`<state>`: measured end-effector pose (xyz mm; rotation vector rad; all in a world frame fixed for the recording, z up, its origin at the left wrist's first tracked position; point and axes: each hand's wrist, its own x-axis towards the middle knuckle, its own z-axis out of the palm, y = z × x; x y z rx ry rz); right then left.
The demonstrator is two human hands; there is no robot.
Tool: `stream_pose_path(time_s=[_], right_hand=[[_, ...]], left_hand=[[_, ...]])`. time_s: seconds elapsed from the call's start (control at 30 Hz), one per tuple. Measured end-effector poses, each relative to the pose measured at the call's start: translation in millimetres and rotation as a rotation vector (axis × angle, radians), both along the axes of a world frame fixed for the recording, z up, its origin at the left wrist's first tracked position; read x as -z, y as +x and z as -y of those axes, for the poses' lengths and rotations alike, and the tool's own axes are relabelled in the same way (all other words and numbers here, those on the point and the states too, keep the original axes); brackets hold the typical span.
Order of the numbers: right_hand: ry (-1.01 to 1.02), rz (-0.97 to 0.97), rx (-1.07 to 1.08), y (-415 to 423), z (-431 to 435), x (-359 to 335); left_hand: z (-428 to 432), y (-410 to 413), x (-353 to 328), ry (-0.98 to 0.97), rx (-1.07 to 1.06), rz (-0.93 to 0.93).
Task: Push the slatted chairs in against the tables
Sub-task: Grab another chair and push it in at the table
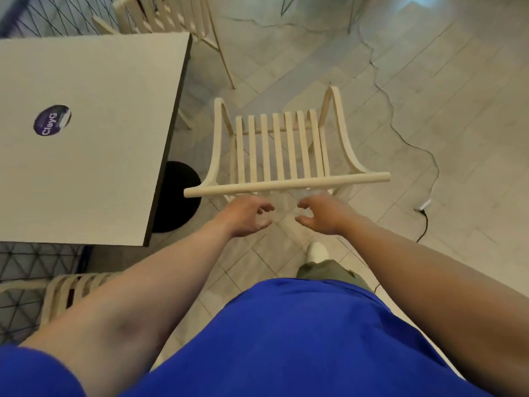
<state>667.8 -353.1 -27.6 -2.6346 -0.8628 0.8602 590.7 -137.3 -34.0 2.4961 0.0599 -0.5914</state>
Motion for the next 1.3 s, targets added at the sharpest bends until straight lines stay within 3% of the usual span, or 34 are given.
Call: stream_pose_path(time_s=[0.07, 0.13, 0.3, 0.43, 0.6, 1.03, 1.3], right_hand=[[0.107, 0.118, -0.028, 35, -1, -8], [0.117, 0.136, -0.097, 67, -2, -11], [-0.21, -0.079, -0.252, 108, 4, 10], [-0.277, -0.172, -0.259, 117, 1, 29], [-0.364, -0.188, -0.22, 126, 0, 43], [-0.413, -0.159, -0.247, 146, 1, 47], [-0.442, -0.108, -0.406, 193, 7, 43]], left_hand=[[-2, 28, -5, 0.012, -0.069, 0.113], [-6, 50, -7, 0.063, -0.11, 0.106], [-17, 72, 4, 0.199, -0.07, -0.274], [-27, 84, 15, 0.297, 0.036, -0.391], [-45, 99, 34, 0.285, 0.126, -0.533], [-40, 102, 42, 0.212, 0.074, -0.525], [-6, 106, 40, 0.184, -0.07, -0.548]])
